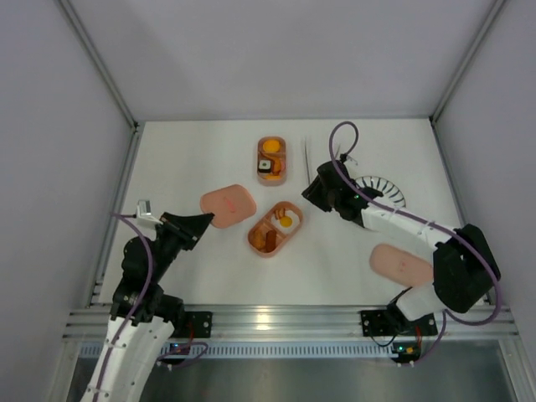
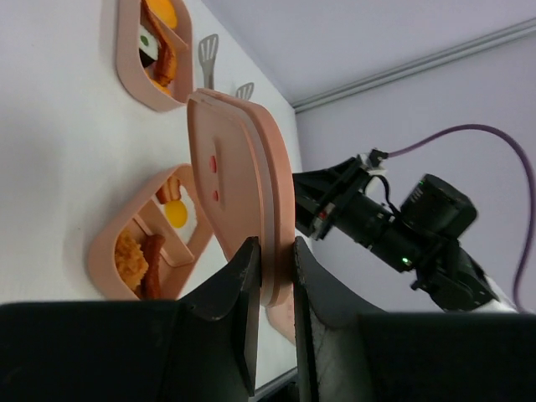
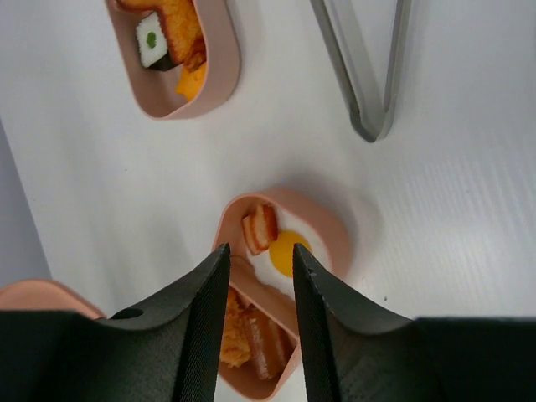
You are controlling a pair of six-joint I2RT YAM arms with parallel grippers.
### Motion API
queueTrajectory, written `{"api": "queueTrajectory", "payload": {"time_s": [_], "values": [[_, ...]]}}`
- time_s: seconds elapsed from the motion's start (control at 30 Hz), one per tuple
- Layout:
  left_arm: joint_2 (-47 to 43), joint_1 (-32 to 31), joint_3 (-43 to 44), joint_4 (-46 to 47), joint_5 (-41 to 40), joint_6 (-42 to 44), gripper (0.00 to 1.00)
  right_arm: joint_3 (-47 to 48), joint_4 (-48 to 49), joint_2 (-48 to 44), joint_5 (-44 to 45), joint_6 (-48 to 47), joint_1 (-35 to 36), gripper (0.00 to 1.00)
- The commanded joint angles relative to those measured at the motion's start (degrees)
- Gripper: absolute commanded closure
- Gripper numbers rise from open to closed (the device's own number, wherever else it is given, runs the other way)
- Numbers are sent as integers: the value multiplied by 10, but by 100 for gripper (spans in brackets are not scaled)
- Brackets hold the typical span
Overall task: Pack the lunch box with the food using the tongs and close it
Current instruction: Close the box lid on the packing box.
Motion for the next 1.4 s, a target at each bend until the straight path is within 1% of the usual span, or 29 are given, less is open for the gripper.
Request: {"api": "queueTrajectory", "payload": {"time_s": [0.0,0.07,0.13,0.27,0.4,0.53,0.6,0.7,0.8,0.9,1.0,1.2,1.23,1.37], "values": [[-49,2,-46,54,14,-87,100,35,34,37,-38,-96,-33,65],[-57,2,-65,78,35,-104,100,37,40,51,-48,-108,-47,66],[-43,1,-62,79,50,-106,100,42,45,65,-63,-127,-55,66],[21,1,-21,39,80,-73,100,52,48,85,-83,-147,-73,67],[62,1,-33,54,100,-77,100,60,54,101,-97,-160,-78,67],[88,-4,-68,107,117,-99,100,81,53,131,-117,-178,-80,68],[104,-12,-73,115,118,-98,100,94,52,143,-122,-187,-81,68],[125,-25,-72,129,112,-94,100,108,49,153,-127,-193,-81,68],[147,-64,-73,129,90,-92,100,114,48,162,-131,-196,-81,68],[165,-98,-81,158,60,-94,100,116,47,165,-134,-200,-81,68],[171,-113,-95,170,39,-100,99,114,49,169,-137,-202,-81,69],[172,-113,-113,165,24,-105,94,111,50,181,-137,-208,-81,70],[178,-113,-118,165,23,-105,94,110,53,183,-152,-209,-80,70],[204,-113,-121,171,20,-102,93,110,54,187,-152,-213,-81,70]]}}
